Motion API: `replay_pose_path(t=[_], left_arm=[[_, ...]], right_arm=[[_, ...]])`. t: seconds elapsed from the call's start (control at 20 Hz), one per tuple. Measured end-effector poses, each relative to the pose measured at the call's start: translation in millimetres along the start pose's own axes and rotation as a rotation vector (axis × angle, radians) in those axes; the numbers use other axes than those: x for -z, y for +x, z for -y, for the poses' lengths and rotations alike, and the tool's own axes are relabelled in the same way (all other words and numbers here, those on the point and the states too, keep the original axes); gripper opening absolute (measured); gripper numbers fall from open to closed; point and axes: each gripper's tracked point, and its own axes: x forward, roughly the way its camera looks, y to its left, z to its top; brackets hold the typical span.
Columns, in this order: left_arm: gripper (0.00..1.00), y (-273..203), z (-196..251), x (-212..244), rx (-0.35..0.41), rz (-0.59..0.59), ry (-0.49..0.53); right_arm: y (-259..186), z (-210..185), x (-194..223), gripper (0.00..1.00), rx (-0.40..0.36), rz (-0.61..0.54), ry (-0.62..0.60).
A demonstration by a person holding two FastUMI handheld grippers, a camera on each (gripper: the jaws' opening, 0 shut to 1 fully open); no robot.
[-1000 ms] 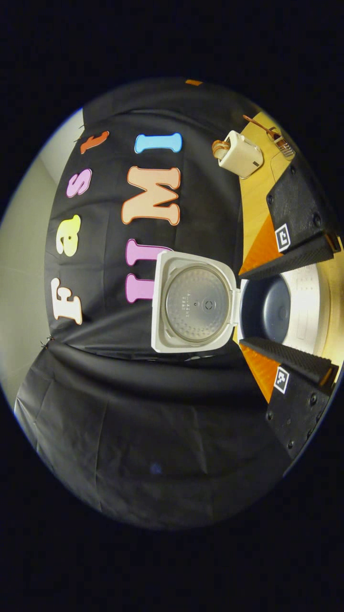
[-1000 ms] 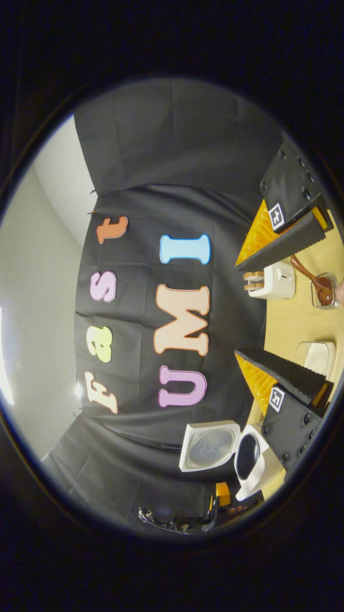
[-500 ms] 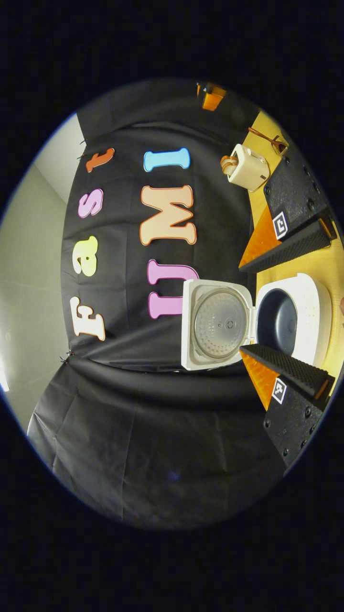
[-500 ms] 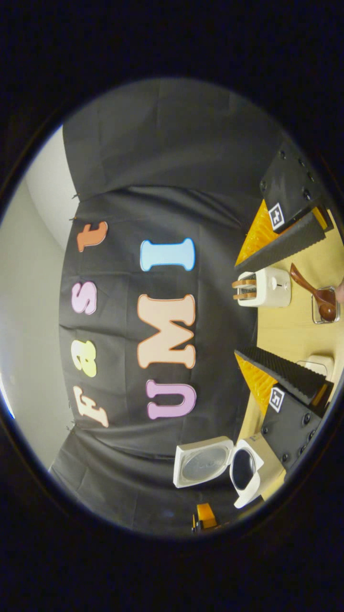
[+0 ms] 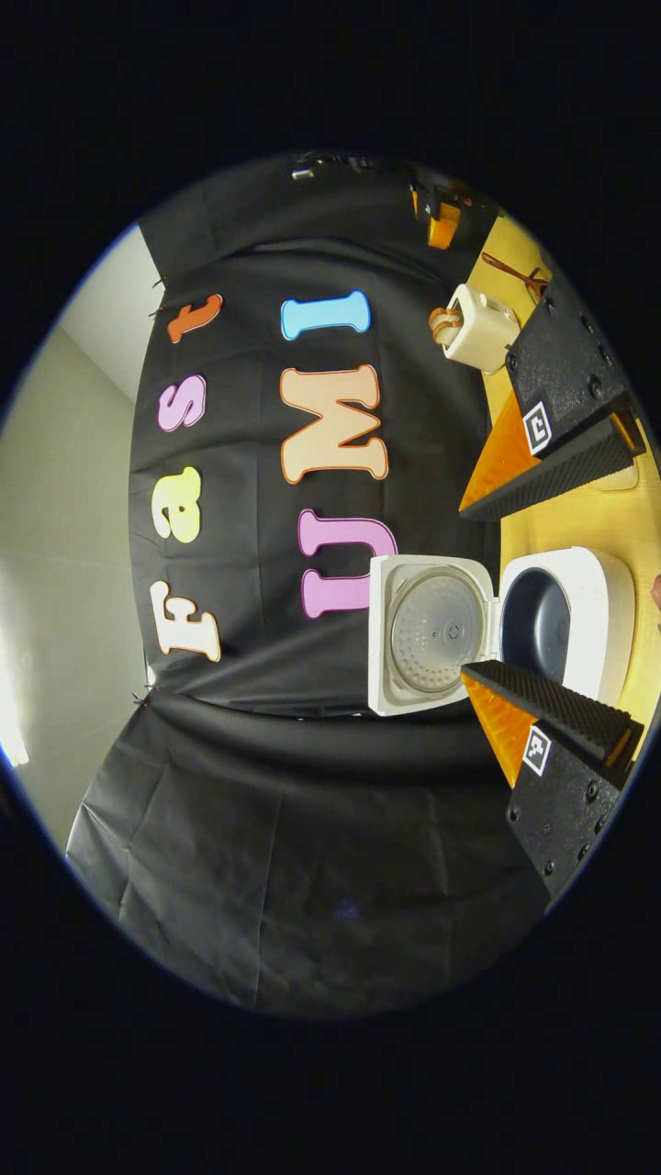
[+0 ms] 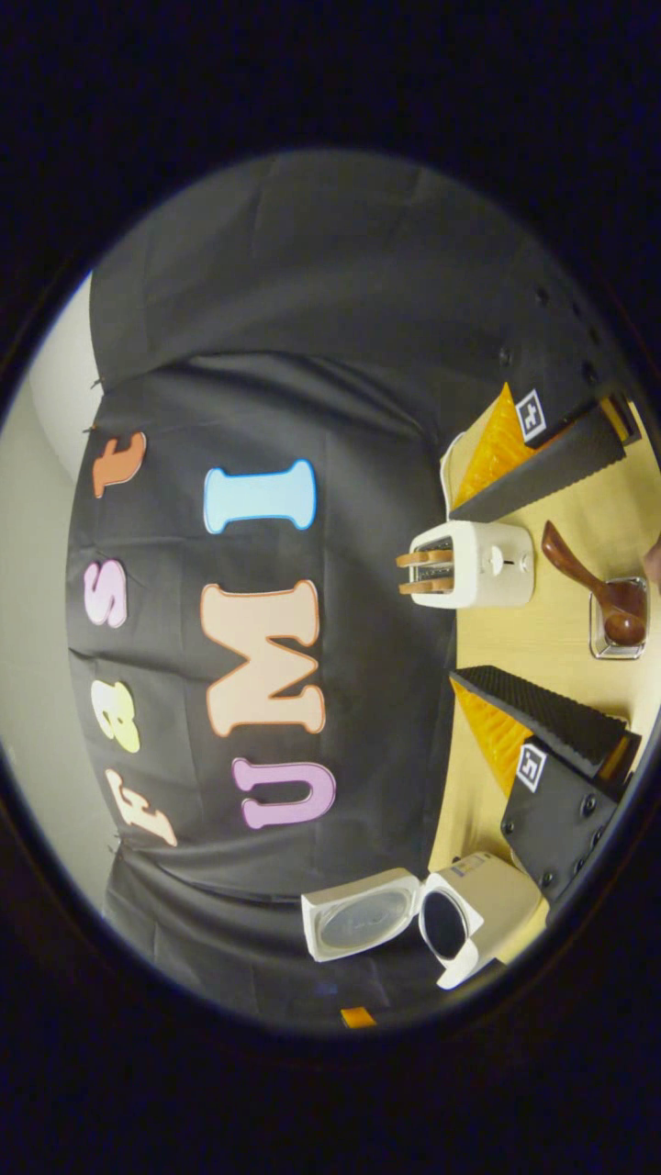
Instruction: Close the left gripper, press the button to open the rice cooker; take a wooden spoon from the chopstick holder with the right hand, scoop a spoonful of rice and pour it into the rice cooker, then put the wooden spoon back into the chopstick holder.
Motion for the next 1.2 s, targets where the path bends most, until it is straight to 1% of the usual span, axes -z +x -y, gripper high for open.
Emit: replay_pose_path(t=[0.4, 0.5, 0.55, 0.6, 0.65, 0.9, 1.1, 1.2], left_arm=[[0.91, -13.1, 1.6, -7.9, -0.031, 0.005, 0.015], [0.92, -15.5, 1.9, -9.1, -0.039, 0.009, 0.020], [0.90, -16.7, 2.3, -9.9, -0.041, 0.008, 0.023], [0.92, -17.7, 2.8, -9.6, -0.045, 0.006, 0.026], [0.90, -19.7, 3.1, -9.0, -0.047, 0.004, 0.030], [0.90, -22.9, 0.9, -10.8, -0.061, -0.001, 0.039], [0.90, -26.0, -1.2, -11.0, -0.073, -0.001, 0.048], [0.90, -27.5, -1.2, -10.1, -0.077, -0.003, 0.050]], right_arm=[[37.7, 22.1, 66.5, 0.99, 0.029, -0.161, 0.026], [44.0, 23.8, 80.0, 0.99, 0.027, -0.195, 0.036], [47.3, 24.5, 86.0, 1.00, 0.027, -0.212, 0.045], [49.4, 24.9, 92.8, 0.99, 0.023, -0.227, 0.054], [52.4, 25.5, 99.6, 1.00, 0.023, -0.244, 0.061], [60.2, 27.0, 135.0, 0.99, 0.025, -0.326, 0.113], [61.5, 21.2, 164.8, 1.00, 0.003, -0.422, 0.193], [59.5, 18.9, 172.6, 1.00, -0.008, -0.449, 0.204]])
